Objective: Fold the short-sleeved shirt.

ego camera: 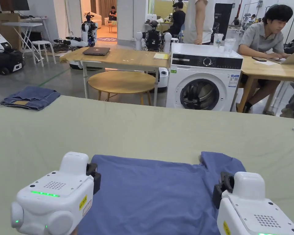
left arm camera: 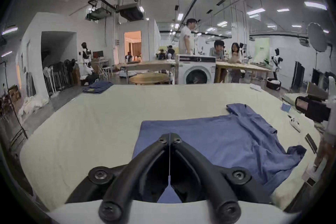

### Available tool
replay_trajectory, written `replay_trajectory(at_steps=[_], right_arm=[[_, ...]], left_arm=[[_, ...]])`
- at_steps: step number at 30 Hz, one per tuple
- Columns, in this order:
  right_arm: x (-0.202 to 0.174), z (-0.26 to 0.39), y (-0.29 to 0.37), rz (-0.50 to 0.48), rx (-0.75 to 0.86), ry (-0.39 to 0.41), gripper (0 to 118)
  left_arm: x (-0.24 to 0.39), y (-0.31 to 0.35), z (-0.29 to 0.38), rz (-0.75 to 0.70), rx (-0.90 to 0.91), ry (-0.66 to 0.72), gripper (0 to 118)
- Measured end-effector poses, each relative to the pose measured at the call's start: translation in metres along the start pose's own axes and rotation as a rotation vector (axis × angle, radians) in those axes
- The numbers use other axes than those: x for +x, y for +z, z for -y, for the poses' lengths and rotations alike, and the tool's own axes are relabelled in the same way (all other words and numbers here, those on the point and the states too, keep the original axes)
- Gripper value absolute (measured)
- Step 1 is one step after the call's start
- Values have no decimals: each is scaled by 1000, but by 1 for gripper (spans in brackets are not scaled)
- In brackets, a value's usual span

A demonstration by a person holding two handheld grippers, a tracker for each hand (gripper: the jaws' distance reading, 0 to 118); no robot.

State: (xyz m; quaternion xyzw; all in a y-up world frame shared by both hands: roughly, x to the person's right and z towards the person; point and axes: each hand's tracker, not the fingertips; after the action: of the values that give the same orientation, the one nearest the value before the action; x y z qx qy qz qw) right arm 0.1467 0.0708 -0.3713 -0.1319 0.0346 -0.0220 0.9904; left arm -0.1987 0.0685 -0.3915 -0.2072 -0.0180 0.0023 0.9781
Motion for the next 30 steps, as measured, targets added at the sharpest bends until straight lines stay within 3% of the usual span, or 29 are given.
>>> replay_trajectory(at_steps=[14,15,17,20,26,28,30], right_arm=[[21,19,-75,-4,-144,45,0],[24,21,-79,-3,-154,51,0],[20,18,-80,6,-170,57,0],[28,19,-84,23,-183,67,0],[39,19,-88,56,-200,70,0],[39,19,-87,65,-206,73,0],[42,20,-87,75,-217,73,0]], left_arm=[[-112,-255,-60,53,-472,232,0],[-115,-271,-62,49,-510,236,11],[-121,-296,-62,100,-578,277,48],[-114,-309,-60,77,-630,299,58],[-94,-342,-42,-14,-761,158,55],[-80,-338,-41,-32,-724,74,50],[-68,-338,-41,-56,-703,-5,22]])
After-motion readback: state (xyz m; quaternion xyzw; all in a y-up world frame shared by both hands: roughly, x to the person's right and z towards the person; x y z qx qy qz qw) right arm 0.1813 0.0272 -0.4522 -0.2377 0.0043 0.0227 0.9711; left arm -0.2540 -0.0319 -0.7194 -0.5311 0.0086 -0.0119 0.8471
